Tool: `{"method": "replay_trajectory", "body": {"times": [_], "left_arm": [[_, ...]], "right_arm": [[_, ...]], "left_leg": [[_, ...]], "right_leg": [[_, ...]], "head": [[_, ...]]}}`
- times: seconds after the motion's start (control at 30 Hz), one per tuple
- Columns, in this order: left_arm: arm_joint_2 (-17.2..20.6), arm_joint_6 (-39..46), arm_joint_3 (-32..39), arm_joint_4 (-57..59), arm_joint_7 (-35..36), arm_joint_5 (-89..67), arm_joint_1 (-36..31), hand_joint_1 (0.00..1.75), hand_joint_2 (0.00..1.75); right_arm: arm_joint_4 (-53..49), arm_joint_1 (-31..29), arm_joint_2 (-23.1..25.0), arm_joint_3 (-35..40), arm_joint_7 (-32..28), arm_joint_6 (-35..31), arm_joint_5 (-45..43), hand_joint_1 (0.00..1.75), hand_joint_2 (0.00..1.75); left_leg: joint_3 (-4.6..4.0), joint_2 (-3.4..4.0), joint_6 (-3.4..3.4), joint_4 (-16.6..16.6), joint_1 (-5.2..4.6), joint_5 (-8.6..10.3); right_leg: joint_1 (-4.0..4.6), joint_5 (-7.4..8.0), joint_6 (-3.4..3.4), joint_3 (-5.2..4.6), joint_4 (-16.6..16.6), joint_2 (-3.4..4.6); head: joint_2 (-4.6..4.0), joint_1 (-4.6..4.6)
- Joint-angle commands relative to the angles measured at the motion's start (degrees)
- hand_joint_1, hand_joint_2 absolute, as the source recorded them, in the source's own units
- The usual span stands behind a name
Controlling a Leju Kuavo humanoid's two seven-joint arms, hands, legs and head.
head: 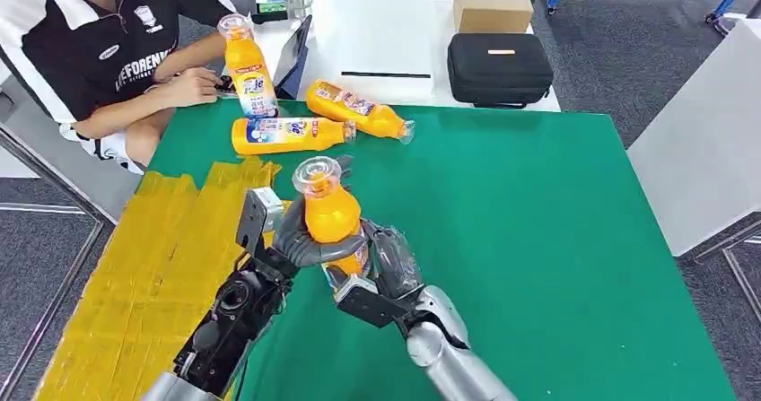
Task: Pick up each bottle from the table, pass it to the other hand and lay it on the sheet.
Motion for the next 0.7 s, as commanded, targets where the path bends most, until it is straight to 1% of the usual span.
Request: {"method": "replay_trajectory", "body": {"times": [0.03,0.07,0.1,0.13,0.2,0.23,0.27,0.33,0.4,0.5,0.67,0.7], "left_arm": [[-0.2,1.0,0.4,7.1,0.2,0.2,-3.4,0.02,1.75],[-0.4,1.2,0.9,6.9,0.0,0.9,-3.2,1.52,1.75],[-0.5,1.5,1.3,6.4,-0.2,1.4,-2.8,1.73,1.75],[-0.5,1.5,1.6,6.1,-0.4,1.9,-2.6,1.75,1.75],[-0.3,2.1,1.9,5.0,-0.6,2.8,-2.1,1.75,1.75],[-0.3,2.4,2.0,4.8,-0.6,3.1,-2.0,1.75,1.75],[-0.3,2.4,2.0,4.8,-0.6,3.1,-2.0,1.75,1.75],[-0.3,3.1,2.2,4.6,-0.4,4.1,-2.1,1.75,1.75],[-0.3,3.3,2.2,4.6,-0.3,4.4,-2.1,1.75,1.75],[-0.2,3.4,2.3,4.5,-0.3,4.6,-2.2,1.75,1.75],[0.3,5.2,3.2,2.7,-0.8,6.3,-1.2,1.75,1.75],[0.3,5.4,3.4,2.5,-0.8,6.5,-1.1,1.75,1.75]], "right_arm": [[0.6,-1.0,-1.3,4.1,-0.2,0.2,0.1,1.75,1.75],[0.6,-0.9,-1.4,4.2,0.0,0.3,-0.1,1.75,1.75],[0.6,-0.9,-1.6,4.3,0.2,0.3,-0.3,1.75,1.75],[0.7,-0.9,-1.6,4.3,0.2,0.3,-0.5,1.75,1.75],[1.0,-0.8,-1.8,4.3,0.1,0.0,-1.5,1.75,1.75],[1.0,-0.9,-1.9,4.4,0.1,-0.1,-1.7,1.75,1.75],[1.0,-0.9,-1.9,4.4,0.1,-0.1,-1.7,1.75,1.75],[1.0,-0.9,-1.9,4.5,0.0,-0.6,-2.3,1.75,1.75],[0.8,-0.9,-1.9,4.5,0.1,-0.7,-2.4,1.75,1.75],[0.6,-0.9,-1.8,4.5,0.2,-0.7,-2.4,1.75,1.75],[-1.1,0.1,-2.5,3.7,0.8,-1.3,-2.2,1.75,1.75],[-1.2,0.1,-2.6,3.6,0.9,-1.4,-2.3,1.75,1.75]], "left_leg": [[0.28,-0.04,-0.22,0.0,0.11,-0.14],[0.15,-0.03,-0.13,0.0,0.05,-0.06],[0.25,-0.03,-0.20,0.0,0.09,-0.12],[0.32,-0.02,-0.24,0.0,0.12,-0.16],[0.15,-0.01,-0.13,0.0,0.06,-0.06],[0.41,0.00,-0.29,0.0,0.15,-0.21],[0.13,0.01,-0.13,0.0,0.05,-0.06],[0.31,0.03,-0.25,0.0,0.14,-0.17],[0.13,0.00,-0.14,0.0,0.07,-0.06],[0.24,0.03,-0.21,0.0,0.10,-0.14],[0.12,0.01,-0.13,0.0,0.06,-0.06],[0.27,0.03,-0.22,0.0,0.12,-0.16]], "right_leg": [[0.12,-0.14,-0.08,0.31,0.0,-0.13],[0.05,-0.07,-0.05,0.17,0.0,-0.08],[0.10,-0.12,-0.08,0.28,0.0,-0.11],[0.13,-0.16,-0.10,0.35,0.0,-0.12],[0.07,-0.06,-0.05,0.17,0.0,-0.07],[0.16,-0.20,-0.11,0.45,0.0,-0.12],[0.05,-0.06,-0.05,0.15,0.0,-0.04],[0.14,-0.14,-0.09,0.35,0.0,-0.07],[0.07,-0.05,-0.05,0.15,0.0,-0.06],[0.10,-0.12,-0.07,0.26,0.0,-0.06],[0.06,-0.05,-0.05,0.14,0.0,-0.04],[0.12,-0.13,-0.08,0.30,0.0,-0.06]], "head": [[0.00,0.02],[0.00,0.00],[0.00,0.02],[0.00,0.00],[0.00,0.00],[0.00,0.02],[0.00,0.00],[0.00,0.00],[0.00,0.02],[0.00,0.00],[0.00,0.00],[0.00,0.02]]}}
